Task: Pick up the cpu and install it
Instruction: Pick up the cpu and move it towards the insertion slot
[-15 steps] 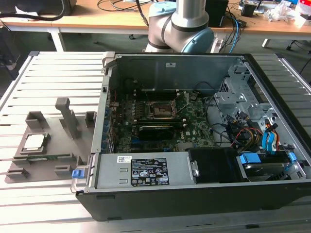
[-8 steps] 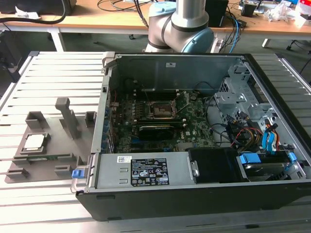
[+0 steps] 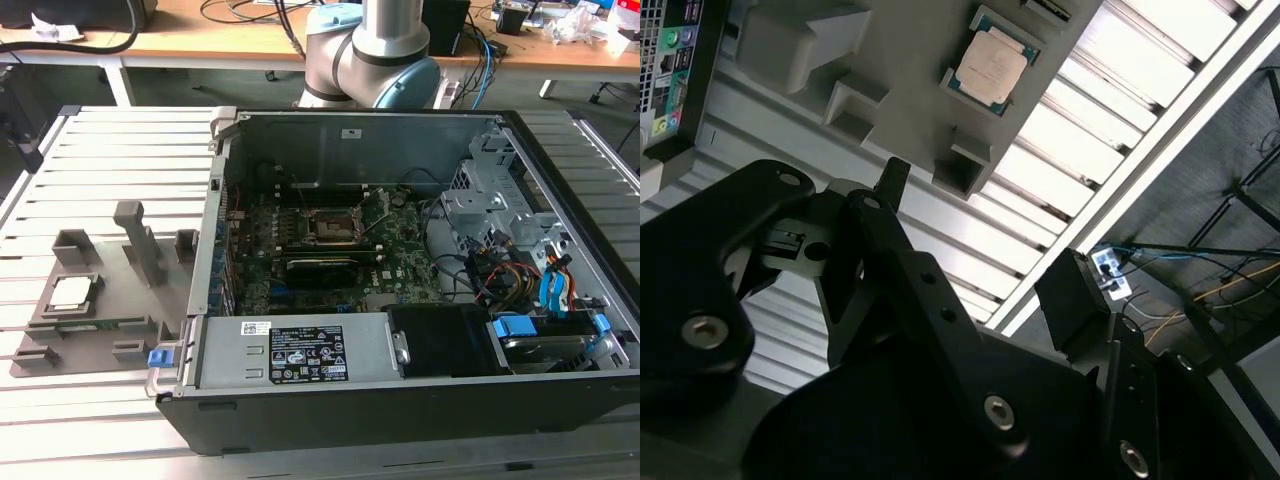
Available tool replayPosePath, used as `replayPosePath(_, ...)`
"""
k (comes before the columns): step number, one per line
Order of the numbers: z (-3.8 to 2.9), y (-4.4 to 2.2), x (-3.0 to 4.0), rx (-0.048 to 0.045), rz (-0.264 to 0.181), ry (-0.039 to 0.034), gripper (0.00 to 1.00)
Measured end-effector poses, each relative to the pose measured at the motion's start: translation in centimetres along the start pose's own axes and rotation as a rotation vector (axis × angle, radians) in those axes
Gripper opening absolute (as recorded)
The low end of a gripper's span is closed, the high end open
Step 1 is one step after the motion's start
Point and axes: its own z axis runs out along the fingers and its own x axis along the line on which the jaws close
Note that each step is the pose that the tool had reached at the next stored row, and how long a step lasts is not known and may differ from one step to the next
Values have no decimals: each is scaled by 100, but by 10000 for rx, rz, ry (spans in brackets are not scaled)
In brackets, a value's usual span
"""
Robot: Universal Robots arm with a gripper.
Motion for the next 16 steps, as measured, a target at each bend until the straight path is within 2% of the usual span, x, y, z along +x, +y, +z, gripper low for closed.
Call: replayPosePath(16, 112, -5, 3, 0, 0, 0, 78)
